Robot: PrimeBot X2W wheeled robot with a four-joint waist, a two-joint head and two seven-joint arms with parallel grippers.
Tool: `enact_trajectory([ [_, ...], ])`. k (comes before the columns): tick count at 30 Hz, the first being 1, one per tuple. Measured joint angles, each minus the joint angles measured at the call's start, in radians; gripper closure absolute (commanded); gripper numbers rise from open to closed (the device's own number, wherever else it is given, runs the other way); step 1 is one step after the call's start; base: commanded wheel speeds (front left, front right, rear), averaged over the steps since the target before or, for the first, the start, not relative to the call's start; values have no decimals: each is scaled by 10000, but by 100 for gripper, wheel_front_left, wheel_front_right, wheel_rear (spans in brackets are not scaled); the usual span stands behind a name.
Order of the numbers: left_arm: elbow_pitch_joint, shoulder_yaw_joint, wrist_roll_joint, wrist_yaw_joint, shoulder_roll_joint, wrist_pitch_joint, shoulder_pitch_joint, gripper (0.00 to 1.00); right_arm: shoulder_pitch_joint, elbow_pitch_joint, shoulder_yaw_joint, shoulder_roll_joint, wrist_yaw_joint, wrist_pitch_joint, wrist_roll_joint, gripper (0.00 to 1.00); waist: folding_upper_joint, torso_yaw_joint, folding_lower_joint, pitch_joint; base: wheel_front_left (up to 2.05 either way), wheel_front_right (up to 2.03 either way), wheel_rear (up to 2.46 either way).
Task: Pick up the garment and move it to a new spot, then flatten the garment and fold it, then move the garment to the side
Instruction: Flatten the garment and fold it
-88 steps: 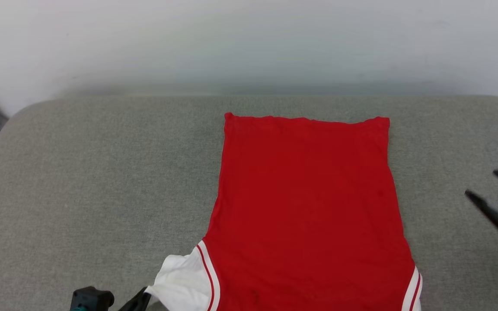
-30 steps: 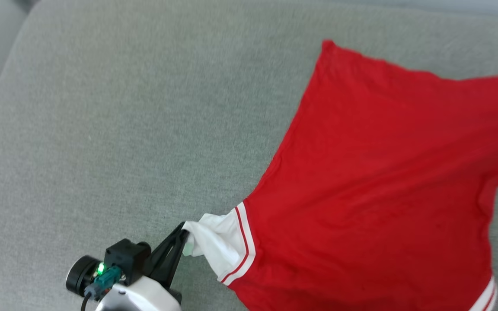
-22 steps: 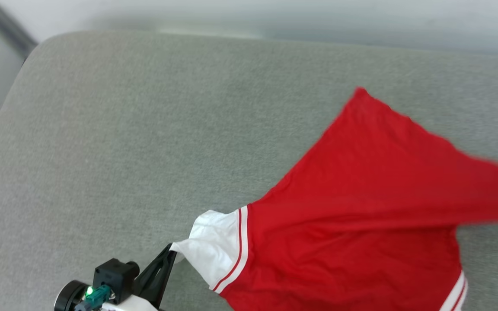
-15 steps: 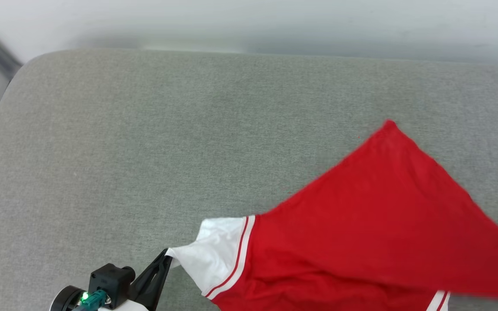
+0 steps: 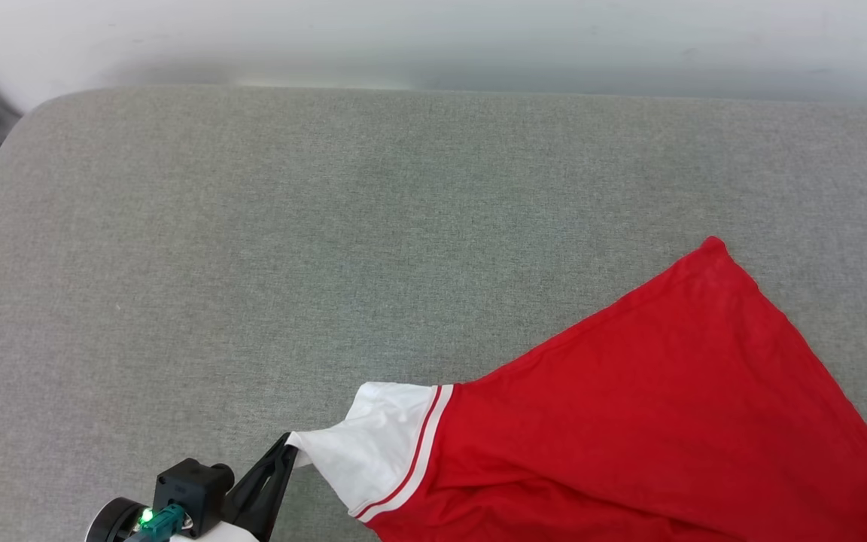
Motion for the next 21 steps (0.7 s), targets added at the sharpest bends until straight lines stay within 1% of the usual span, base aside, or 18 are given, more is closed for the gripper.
enact_trajectory([
  [4,-40,2,67,-10,-4,0,-11,100,-1119,-662,-928,-288,0,71,-188,0,0,62,0,56,0,0,0],
  [5,-54,4,90,-12,-10,0,-36,100,-1447,-844,-1089,-359,0,240,-253,0,0,94,0,97,0,0,0],
  [7,-59,-4,163,-54,-31,0,-151,100,-2104,-1206,-1260,-470,0,623,-389,0,0,169,0,208,0,0,0],
  [10,-71,-13,278,-130,-111,4,-392,100,-3193,-1645,-1154,-437,2,1404,-708,0,0,333,0,417,0,0,0],
  [13,-77,-44,395,-173,-224,10,-611,100,-4417,-1708,-692,-65,2,2334,-1101,0,0,516,1,680,0,0,0],
  [15,-71,-71,493,-234,-309,17,-785,100,-5185,-1536,-263,263,0,3020,-1473,0,0,655,1,862,0,0,0],
  [18,-61,-134,631,-278,-481,21,-1023,100,-6304,-907,370,1001,0,3912,-1983,0,0,871,2,1165,0,0,0],
  [21,-65,-144,723,-318,-614,21,-1245,100,-7207,-261,961,1668,0,4475,-2539,0,0,1069,2,1506,0,0,0],
])
